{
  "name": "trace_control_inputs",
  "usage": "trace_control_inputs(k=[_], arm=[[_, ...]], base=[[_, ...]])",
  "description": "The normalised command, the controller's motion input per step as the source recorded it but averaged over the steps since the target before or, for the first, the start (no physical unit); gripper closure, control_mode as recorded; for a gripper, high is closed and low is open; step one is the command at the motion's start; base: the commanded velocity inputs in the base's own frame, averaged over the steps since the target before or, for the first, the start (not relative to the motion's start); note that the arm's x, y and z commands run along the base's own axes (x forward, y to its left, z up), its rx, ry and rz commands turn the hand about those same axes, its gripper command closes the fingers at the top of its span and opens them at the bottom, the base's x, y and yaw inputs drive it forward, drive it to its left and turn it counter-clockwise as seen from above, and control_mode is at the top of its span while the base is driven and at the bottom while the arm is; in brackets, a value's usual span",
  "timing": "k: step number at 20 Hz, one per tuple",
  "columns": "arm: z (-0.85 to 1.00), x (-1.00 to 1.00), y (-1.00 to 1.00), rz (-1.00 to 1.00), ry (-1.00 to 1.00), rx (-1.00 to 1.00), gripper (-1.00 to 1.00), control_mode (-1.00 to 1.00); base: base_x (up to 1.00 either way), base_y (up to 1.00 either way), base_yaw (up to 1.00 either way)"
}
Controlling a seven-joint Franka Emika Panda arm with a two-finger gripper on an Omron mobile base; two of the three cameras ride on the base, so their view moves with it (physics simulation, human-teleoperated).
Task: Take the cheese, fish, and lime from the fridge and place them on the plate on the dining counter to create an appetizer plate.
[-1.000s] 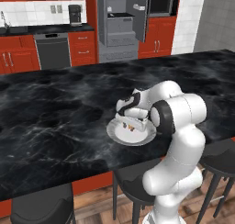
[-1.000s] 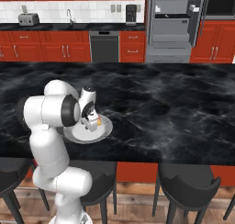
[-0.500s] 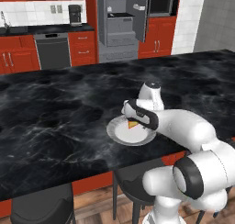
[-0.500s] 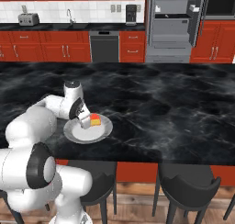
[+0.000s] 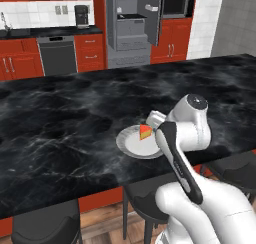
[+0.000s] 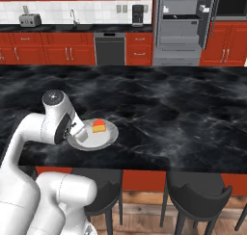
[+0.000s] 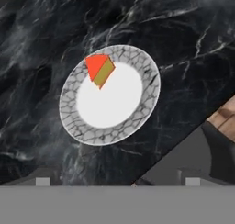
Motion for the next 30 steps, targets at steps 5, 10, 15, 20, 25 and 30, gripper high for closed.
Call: trace_control_inputs(k=[5,10,15,20,25,30], arm=[[0.97,-0.9,-0.1,0.16,0.0,0.0,-1.0,-1.0],[0.75,-0.23,0.08,0.09,0.15,-0.17,-1.0,-1.0],[0.16,-0.03,0.05,0.03,0.06,-0.1,-1.0,1.0],[0.0,0.0,0.0,0.0,0.0,0.0,-1.0,1.0],[0.0,0.0,0.0,0.0,0.0,0.0,-1.0,1.0],[0.0,0.0,0.0,0.0,0.0,0.0,-1.0,1.0]], base=[[0.0,0.0,0.0],[0.0,0.0,0.0],[-0.29,0.01,0.03],[-0.69,-0.1,0.04],[-0.88,-0.15,0.02],[-0.94,-0.23,0.04]])
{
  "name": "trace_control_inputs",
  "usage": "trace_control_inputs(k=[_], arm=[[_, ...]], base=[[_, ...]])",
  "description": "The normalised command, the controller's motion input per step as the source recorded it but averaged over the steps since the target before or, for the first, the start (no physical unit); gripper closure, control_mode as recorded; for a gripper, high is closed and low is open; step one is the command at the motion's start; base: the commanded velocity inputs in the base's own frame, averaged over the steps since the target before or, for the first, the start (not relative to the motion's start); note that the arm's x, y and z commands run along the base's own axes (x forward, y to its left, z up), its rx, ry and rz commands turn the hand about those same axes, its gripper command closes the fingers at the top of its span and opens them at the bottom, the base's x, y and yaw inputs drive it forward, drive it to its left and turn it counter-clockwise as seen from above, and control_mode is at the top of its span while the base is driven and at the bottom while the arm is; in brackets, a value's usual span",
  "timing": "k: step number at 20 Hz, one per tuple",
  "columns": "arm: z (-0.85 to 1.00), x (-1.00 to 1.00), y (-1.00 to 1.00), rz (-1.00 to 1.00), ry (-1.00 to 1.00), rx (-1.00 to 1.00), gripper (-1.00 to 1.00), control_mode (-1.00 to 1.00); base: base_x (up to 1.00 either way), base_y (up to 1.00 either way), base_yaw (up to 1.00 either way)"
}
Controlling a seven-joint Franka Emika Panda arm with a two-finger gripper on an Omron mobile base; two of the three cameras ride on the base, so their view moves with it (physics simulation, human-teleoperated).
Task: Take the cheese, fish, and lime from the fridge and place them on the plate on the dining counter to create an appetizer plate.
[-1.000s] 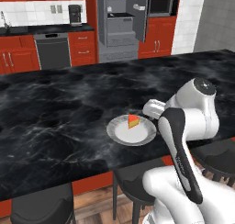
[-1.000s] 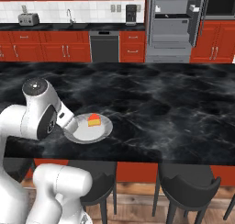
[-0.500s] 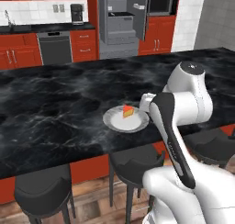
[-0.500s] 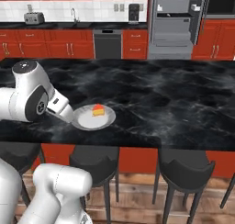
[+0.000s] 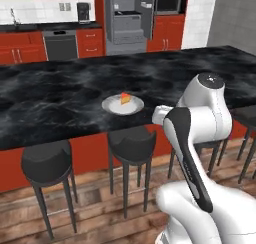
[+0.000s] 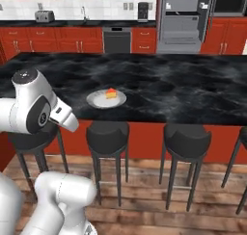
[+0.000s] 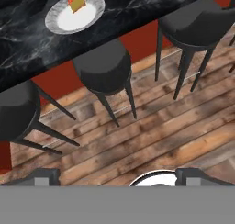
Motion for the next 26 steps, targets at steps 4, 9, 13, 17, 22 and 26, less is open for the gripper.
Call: trace_control_inputs(k=[4,9,13,17,22,26], arm=[[0.0,0.0,0.0,0.0,0.0,0.0,-1.0,1.0],[0.0,0.0,0.0,0.0,0.0,0.0,-1.0,1.0],[0.0,0.0,0.0,0.0,0.0,0.0,-1.0,1.0],[0.0,0.0,0.0,0.0,0.0,0.0,-1.0,1.0],[0.0,0.0,0.0,0.0,0.0,0.0,-1.0,1.0],[0.0,0.0,0.0,0.0,0.0,0.0,-1.0,1.0]], base=[[-0.71,0.16,0.04],[-0.16,0.97,0.01],[0.0,1.0,0.0],[0.01,1.0,0.0],[0.02,1.0,0.0],[0.0,1.0,0.0]])
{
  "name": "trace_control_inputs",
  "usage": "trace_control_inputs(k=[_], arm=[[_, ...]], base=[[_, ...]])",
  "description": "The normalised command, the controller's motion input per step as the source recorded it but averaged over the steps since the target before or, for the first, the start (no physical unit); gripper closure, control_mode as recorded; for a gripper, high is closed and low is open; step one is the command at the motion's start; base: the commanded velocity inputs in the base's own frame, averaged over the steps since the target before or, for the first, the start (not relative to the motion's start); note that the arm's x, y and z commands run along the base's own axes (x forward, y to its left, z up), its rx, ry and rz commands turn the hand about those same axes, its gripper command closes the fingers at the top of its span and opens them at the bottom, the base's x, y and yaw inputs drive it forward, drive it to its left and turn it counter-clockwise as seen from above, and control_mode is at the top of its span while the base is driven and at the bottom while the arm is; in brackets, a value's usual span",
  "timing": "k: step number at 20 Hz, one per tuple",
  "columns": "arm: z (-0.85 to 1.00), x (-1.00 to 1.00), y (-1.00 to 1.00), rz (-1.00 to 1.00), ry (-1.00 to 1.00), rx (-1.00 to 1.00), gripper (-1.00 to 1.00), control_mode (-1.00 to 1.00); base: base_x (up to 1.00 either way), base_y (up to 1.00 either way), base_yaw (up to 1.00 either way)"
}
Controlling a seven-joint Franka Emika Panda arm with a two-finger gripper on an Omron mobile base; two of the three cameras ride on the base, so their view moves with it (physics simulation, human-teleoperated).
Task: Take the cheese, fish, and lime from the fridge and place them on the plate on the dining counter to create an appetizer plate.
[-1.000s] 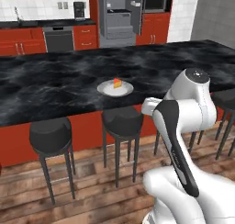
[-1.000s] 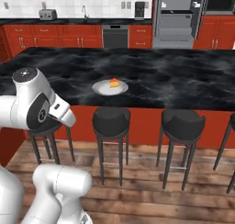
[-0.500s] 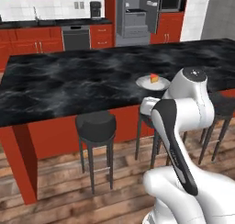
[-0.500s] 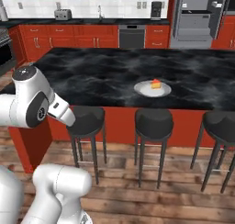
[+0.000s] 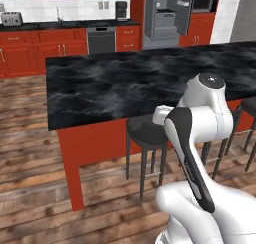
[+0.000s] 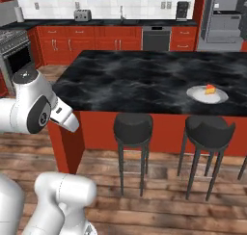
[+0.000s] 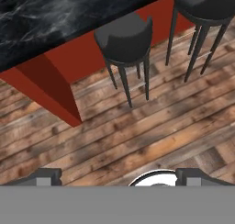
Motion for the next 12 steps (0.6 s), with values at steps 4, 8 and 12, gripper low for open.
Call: trace_control_inputs(k=[4,8,12], arm=[[0.0,0.0,0.0,0.0,0.0,0.0,-1.0,1.0],[0.0,0.0,0.0,0.0,0.0,0.0,-1.0,1.0],[0.0,0.0,0.0,0.0,0.0,0.0,-1.0,1.0]], base=[[0.0,1.0,0.0],[0.06,1.0,0.0],[0.39,1.0,0.0]])
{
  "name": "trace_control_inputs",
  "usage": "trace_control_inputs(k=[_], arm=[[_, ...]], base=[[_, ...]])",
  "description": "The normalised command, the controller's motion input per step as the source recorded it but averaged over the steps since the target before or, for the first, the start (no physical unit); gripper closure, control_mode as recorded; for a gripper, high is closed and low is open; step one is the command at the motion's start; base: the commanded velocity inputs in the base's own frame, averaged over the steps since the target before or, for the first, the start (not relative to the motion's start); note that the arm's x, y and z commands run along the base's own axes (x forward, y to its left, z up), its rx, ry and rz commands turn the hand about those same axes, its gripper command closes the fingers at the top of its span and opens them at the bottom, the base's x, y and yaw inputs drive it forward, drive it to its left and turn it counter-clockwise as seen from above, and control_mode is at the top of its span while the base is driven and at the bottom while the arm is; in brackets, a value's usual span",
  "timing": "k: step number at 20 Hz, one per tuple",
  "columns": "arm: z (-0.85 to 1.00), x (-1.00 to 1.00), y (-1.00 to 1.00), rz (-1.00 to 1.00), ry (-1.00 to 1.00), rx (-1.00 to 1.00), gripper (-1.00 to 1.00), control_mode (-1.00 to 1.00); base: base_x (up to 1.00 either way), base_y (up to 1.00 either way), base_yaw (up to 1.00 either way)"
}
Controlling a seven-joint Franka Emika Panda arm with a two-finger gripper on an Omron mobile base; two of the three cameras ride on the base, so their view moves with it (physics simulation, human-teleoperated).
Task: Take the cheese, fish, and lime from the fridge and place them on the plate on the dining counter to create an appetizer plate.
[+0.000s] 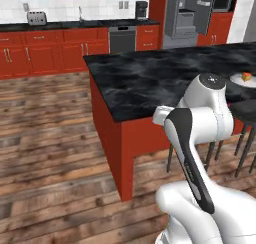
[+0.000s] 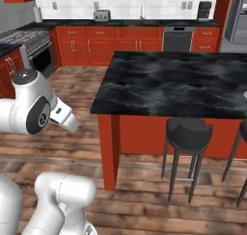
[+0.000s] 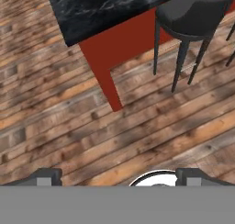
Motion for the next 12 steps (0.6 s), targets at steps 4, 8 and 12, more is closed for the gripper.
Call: trace_control_inputs(k=[4,8,12], arm=[[0.0,0.0,0.0,0.0,0.0,0.0,-1.0,1.0],[0.0,0.0,0.0,0.0,0.0,0.0,-1.0,1.0],[0.0,0.0,0.0,0.0,0.0,0.0,-1.0,1.0]], base=[[0.69,1.0,0.0],[1.0,1.0,-0.01],[1.0,0.99,-0.22]])
